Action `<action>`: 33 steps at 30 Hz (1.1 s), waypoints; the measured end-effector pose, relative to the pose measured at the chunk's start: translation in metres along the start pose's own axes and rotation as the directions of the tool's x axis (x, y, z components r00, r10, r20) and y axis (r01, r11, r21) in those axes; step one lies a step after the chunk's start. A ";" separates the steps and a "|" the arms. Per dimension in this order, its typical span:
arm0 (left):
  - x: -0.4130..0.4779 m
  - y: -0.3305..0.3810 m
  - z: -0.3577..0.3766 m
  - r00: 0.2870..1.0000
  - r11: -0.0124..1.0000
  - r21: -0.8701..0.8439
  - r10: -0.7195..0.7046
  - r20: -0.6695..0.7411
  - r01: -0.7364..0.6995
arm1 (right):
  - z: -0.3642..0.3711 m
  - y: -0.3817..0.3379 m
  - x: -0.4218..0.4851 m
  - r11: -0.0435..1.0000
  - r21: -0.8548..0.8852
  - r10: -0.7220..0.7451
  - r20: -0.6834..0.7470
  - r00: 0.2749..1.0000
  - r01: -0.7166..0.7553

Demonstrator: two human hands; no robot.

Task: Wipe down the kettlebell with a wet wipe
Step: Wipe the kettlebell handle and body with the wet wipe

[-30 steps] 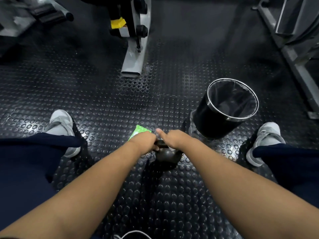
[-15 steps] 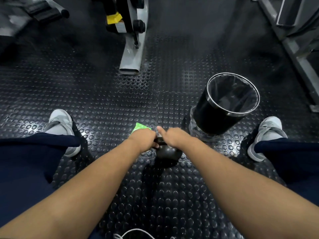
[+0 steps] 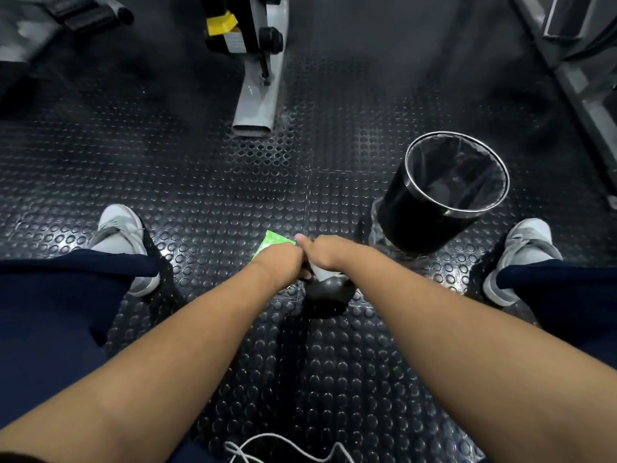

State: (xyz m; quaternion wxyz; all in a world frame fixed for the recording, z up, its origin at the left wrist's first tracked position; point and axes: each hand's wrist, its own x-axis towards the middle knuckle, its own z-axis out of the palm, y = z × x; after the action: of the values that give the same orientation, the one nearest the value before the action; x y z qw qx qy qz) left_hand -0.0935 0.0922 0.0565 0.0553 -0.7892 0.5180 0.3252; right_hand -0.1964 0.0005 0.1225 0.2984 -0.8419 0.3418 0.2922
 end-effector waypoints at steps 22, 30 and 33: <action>-0.003 0.002 -0.002 0.999 0.994 0.103 0.035 -0.035 -0.031 | -0.007 0.044 0.006 0.982 -0.133 0.133 -0.002 0.991 -0.132; -0.005 0.000 0.003 0.998 0.997 0.072 0.017 -0.066 -0.012 | 0.006 0.007 0.007 0.997 -0.074 -0.013 -0.022 1.000 0.011; -0.005 0.000 0.001 0.998 0.993 0.112 0.035 -0.057 -0.029 | -0.002 0.033 0.004 0.990 -0.118 0.078 -0.011 0.997 -0.079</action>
State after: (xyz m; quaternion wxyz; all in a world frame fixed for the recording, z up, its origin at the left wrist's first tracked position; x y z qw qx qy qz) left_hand -0.0950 0.0971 0.0585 0.0787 -0.7858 0.5492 0.2734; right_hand -0.2177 -0.0223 0.1110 0.2351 -0.8449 0.3580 0.3206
